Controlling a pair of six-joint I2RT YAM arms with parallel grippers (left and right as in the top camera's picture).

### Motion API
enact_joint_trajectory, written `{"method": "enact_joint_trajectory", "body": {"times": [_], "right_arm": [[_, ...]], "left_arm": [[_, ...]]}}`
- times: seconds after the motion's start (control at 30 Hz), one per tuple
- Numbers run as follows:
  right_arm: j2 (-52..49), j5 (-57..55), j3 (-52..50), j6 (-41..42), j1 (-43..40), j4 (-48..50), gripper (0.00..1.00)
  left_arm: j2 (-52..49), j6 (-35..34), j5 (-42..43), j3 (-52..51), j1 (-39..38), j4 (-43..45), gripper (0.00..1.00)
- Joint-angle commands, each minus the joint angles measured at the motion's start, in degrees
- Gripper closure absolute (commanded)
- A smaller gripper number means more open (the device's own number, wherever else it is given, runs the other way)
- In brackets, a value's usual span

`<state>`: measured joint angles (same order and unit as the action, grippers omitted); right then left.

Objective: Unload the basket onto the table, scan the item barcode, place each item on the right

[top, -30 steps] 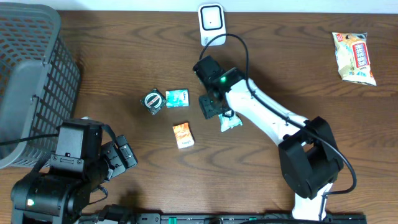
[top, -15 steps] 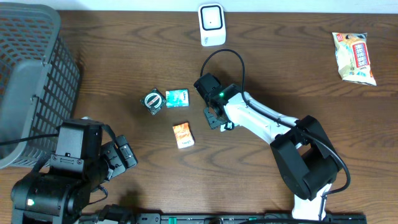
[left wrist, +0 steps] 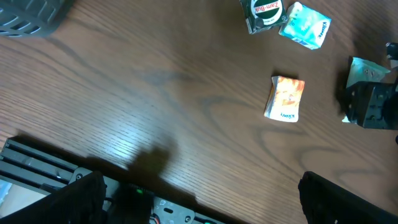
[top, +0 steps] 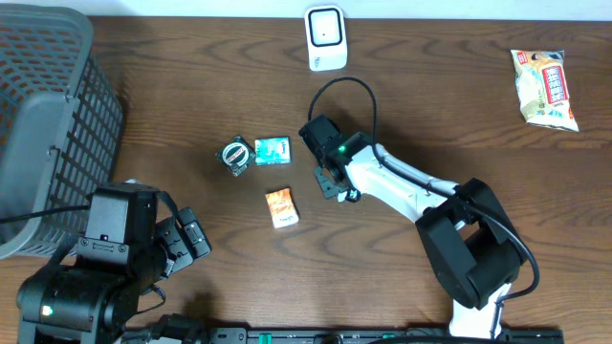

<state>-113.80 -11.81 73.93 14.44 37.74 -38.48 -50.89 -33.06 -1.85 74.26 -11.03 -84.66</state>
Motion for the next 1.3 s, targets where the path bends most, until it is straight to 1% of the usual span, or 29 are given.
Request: {"method": "enact_joint_trajectory", "body": {"times": [0.0, 0.03, 0.1, 0.2, 0.27, 0.3, 0.37, 0.43, 0.5, 0.57, 0.73, 0.87, 0.93, 1.03, 1.1, 1.17, 1.27], "right_arm": [[0.2, 2.45, -2.29, 0.42, 0.02, 0.42, 0.68], [0.2, 3.15, -2.32, 0.81, 0.0, 0.31, 0.77], [0.24, 5.42, -2.21, 1.03, 0.0, 0.39, 0.86], [0.33, 10.71, -0.07, 1.2, -0.63, -0.72, 0.91], [0.35, 14.8, 2.67, 1.18, -1.68, -2.78, 0.98], [0.35, 17.44, 4.33, 1.18, -2.45, -4.04, 0.99], [0.35, 24.09, 7.93, 0.66, -4.48, -6.47, 0.99], [0.35, 32.72, 10.67, -1.99, -6.64, -7.67, 0.99], [0.35, 42.21, 11.85, -4.0, -9.16, -7.19, 0.99], [0.33, 48.65, 11.8, -4.28, -11.5, -6.45, 0.99], [0.22, 58.69, 7.54, -5.53, -16.04, -3.76, 0.99], [0.22, 67.89, -0.07, -5.68, -17.79, 3.63, 0.99], [0.22, 69.75, -4.24, -2.97, -18.6, 8.41, 0.99], [0.22, 69.59, -9.64, 2.45, -20.17, 15.19, 0.98], [0.22, 69.59, -12.55, 5.44, -21.46, 19.17, 0.96], [0.22, 68.59, -14.12, 6.03, -22.91, 21.14, 0.94], [0.22, 65.42, -14.36, 6.4, -25.59, 20.7, 0.87]], "left_arm": [[0.04, -0.24, -0.31, -0.04, -0.04, -0.15, 0.02], [0.04, -0.24, -0.31, -0.04, -0.04, -0.15, 0.02], [0.04, -0.24, -0.31, -0.04, -0.04, -0.15, 0.02], [0.04, -0.26, -0.31, -0.04, -0.04, -0.15, 0.02], [0.04, -0.24, -0.31, -0.04, -0.04, -0.15, 0.03], [0.04, -0.24, -0.31, -0.04, -0.04, -0.15, 0.02], [0.04, -0.24, -0.31, -0.04, -0.04, -0.15, 0.03], [0.04, -0.24, -0.31, -0.04, -0.04, -0.15, 0.02], [0.04, -0.24, -0.31, -0.04, -0.04, -0.15, 0.02], [0.04, -0.26, -0.31, -0.04, -0.04, -0.15, 0.02], [0.04, -0.24, -0.31, -0.04, -0.04, -0.15, 0.02], [0.04, -0.24, -0.31, -0.04, -0.04, -0.15, 0.02], [0.04, -0.24, -0.31, -0.04, -0.04, -0.15, 0.02], [0.04, -0.24, -0.31, -0.04, -0.04, -0.15, 0.02], [0.04, -0.26, -0.31, -0.04, -0.04, -0.15, 0.02], [0.04, -0.24, -0.33, -0.04, -0.04, -0.15, 0.03], [0.04, -0.26, -0.31, -0.04, -0.04, -0.15, 0.02]]}}
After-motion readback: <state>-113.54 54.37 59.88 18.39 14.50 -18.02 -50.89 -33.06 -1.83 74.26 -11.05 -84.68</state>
